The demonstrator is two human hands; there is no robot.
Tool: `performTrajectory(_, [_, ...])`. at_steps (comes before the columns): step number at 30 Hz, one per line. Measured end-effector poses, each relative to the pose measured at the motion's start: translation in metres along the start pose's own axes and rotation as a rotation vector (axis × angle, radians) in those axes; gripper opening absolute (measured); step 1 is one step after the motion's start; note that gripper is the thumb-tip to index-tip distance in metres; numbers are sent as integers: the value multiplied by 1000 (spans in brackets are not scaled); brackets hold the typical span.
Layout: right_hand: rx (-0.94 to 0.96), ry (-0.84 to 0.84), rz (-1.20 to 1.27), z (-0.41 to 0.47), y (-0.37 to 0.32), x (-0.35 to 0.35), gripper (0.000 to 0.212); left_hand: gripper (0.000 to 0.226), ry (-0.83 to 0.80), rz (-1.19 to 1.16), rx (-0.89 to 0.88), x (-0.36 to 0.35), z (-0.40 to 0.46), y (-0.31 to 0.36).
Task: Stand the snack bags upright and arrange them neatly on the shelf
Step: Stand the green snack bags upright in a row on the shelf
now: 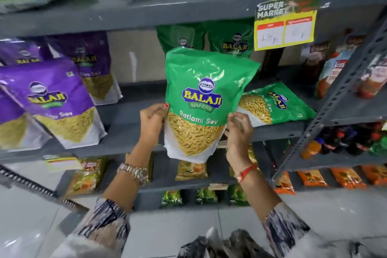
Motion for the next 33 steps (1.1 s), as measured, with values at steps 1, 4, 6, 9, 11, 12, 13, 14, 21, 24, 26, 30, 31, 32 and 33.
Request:
performTrajectory(1, [20, -12, 10, -4, -8, -1, 3, 27, 6, -30, -4, 4, -9, 6])
performTrajectory(4, [41, -54, 62, -16, -30, -3, 11, 23, 2, -111, -55, 18, -31, 25])
performTrajectory(6, [54, -113, 93, -27, -43, -4, 15, 29, 6, -166, -71, 30, -44, 36])
performTrajectory(9, [81, -140, 105, -48, -59, -4, 15, 44, 21, -210, -74, 44, -62, 46])
performTrajectory(11, [110, -143, 96, -60, -66, -2, 15, 46, 15, -220, -81, 50, -70, 46])
performTrajectory(12, [124, -144, 87, -65, -67, -1, 16, 46, 13, -224, -85, 53, -73, 45])
performTrajectory(13, [126, -142, 77, -70, -68, -1, 16, 46, 13, -225, -83, 55, -76, 44])
performTrajectory(14, [123, -138, 77, -74, -67, 1, 16, 45, 17, -222, -76, 56, -78, 41])
performTrajectory(21, [28, -131, 26, -54, -40, -7, 14, 21, 50, -166, 38, 46, -68, 19])
performTrajectory(24, [20, -128, -13, -27, -28, -21, 15, 14, 59, -156, 124, 39, -39, 6])
performTrajectory(26, [19, -146, -36, -5, -21, -32, 13, 22, 67, -185, 200, 31, -14, 0])
performTrajectory(30, [44, -214, -59, 38, -14, -52, 13, 26, 128, -212, 221, 14, 29, -3])
performTrajectory(31, [51, -233, -62, 47, -14, -57, 14, 26, 149, -213, 207, 11, 38, -4])
performTrajectory(32, [58, -252, -67, 55, -14, -63, 15, 25, 168, -214, 202, 8, 47, -6])
performTrajectory(33, [67, -271, -76, 64, -13, -67, 15, 25, 183, -215, 210, 5, 56, -9])
Point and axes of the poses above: each hand's wrist, its own z-axis towards the middle knuckle, its own x-axis out of the back of the hand, y = z × x, the point moved 4 cm from there along z, towards the middle knuckle, and after that the axes turned 14 degrees about z, right-handed, at the moved point
